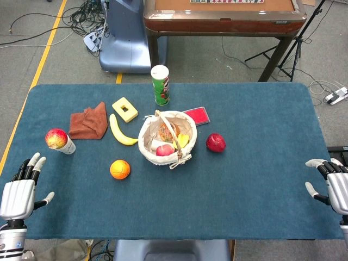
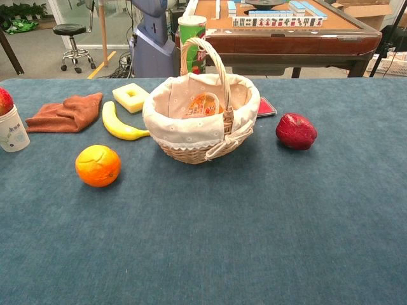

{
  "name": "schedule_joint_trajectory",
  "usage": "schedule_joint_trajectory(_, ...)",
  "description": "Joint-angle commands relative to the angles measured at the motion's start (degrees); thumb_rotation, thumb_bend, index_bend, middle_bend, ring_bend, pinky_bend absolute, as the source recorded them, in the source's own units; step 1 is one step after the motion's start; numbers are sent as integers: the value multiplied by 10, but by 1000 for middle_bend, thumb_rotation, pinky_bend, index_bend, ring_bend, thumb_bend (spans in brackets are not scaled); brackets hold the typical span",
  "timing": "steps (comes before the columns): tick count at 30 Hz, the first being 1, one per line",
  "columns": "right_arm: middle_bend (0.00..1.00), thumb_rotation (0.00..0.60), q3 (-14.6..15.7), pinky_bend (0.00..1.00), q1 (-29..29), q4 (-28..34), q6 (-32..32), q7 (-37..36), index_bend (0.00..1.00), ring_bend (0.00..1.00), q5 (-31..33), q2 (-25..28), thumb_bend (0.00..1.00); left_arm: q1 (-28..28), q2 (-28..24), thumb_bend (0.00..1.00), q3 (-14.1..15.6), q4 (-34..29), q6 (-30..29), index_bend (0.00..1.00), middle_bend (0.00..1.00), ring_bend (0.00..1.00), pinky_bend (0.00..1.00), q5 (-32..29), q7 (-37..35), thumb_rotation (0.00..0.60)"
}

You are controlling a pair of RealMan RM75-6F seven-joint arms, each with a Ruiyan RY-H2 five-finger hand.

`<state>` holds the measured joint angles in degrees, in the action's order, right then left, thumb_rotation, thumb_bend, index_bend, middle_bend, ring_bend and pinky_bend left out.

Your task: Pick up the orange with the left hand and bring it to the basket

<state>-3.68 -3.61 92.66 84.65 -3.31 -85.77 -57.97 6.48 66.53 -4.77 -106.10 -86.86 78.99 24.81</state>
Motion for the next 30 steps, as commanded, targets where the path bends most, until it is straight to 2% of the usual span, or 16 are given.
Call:
schedule_joint_trajectory(1,331,600,0,403,0,0,0,0,350,329,0,0,292,-1,0,188,1,0,1,126,2,85,301,-1,0,600)
schedule_joint_trajectory(18,331,600,-8,403,-2,-2,8,2,350,329,0,4,292,5,-4,188,1,4,4,133,2,88,301,12,-5,600)
schedule_joint_trajectory(24,328,600,-14,403,-5,6,8,12,350,329,3,12,292,19,-15,188,3,1,22,133,2,90,301,35,-20,600)
schedule_joint_trajectory(30,323,600,-14,403,-8,11,4,16,350,329,3,12,292,53,-23,188,5,-3,66,147,3,97,301,70,-48,600)
